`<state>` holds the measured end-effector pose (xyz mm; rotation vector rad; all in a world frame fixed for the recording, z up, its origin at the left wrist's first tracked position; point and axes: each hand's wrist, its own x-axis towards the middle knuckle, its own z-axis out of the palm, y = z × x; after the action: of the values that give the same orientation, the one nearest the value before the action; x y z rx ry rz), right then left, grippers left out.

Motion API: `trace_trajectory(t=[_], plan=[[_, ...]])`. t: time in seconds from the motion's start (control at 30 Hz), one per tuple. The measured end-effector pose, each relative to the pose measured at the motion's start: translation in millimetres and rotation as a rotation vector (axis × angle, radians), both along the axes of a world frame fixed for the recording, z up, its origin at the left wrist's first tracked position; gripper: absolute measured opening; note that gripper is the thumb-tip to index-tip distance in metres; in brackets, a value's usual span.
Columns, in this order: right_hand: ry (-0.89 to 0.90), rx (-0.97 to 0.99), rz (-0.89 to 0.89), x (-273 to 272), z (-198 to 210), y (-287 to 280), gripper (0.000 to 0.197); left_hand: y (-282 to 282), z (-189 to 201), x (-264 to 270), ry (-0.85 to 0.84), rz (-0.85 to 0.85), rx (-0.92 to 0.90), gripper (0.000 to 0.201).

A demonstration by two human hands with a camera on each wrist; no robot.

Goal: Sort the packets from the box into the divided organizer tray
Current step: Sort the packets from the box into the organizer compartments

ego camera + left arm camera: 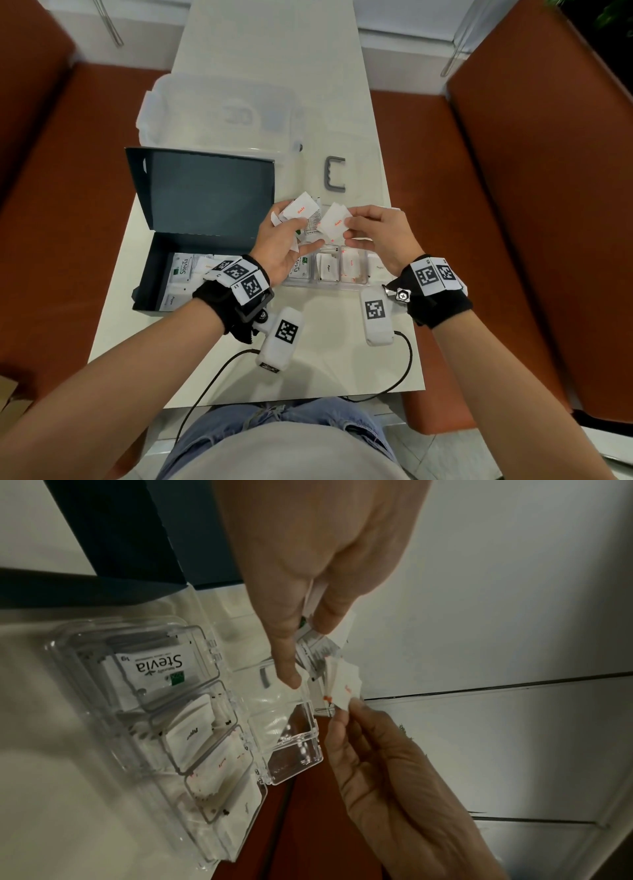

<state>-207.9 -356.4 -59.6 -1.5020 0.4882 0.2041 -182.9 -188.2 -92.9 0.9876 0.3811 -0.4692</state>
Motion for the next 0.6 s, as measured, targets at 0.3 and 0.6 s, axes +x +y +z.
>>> trace_trajectory(t=[0.3,0.6], plan=[[0.078,-0.147,0.100,1.3,4.1,-12.8,0.011,-20.0,3.2,-5.2,0.066,-0.161,-0.002,0.021],[0.023,-0.176,0.080,2.7,0.9,-10.4,0.010,-15.0,4.2,-1.3,0.069,-0.248,0.049,0.022]])
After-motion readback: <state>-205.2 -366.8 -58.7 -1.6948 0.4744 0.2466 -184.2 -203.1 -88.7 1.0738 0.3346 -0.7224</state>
